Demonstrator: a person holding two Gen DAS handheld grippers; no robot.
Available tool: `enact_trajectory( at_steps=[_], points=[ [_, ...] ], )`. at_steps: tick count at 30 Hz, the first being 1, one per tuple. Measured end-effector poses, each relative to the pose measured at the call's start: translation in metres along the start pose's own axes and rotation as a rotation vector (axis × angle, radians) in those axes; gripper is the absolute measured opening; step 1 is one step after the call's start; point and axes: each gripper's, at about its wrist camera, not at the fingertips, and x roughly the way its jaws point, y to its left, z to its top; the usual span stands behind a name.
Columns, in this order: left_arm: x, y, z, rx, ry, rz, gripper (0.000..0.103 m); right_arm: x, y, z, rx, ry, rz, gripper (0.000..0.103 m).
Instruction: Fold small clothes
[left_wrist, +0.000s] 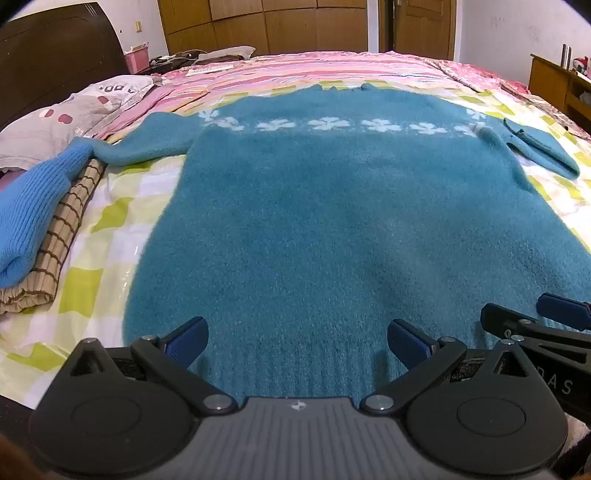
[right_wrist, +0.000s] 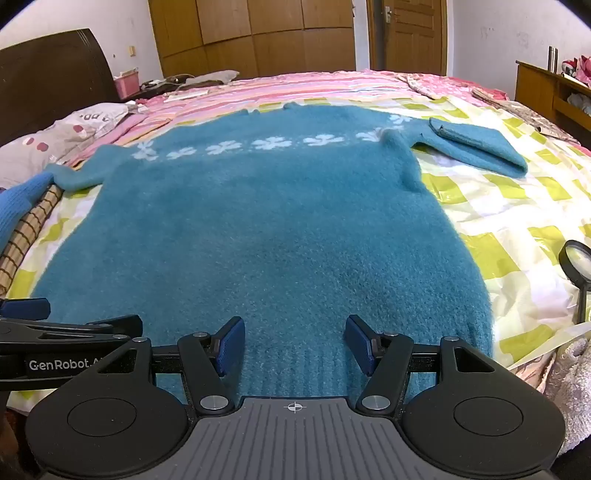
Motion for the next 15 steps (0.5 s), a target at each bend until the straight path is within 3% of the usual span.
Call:
enact_trajectory(
  at_steps=[15],
  points=[
    [0.0039, 0.0017, -0.0023, -0.017, 0.029, -0.041, 0.103, 0.0014, -0.0004, -0.0004, -0.002, 0.002, -0.002, 0.061]
  ],
)
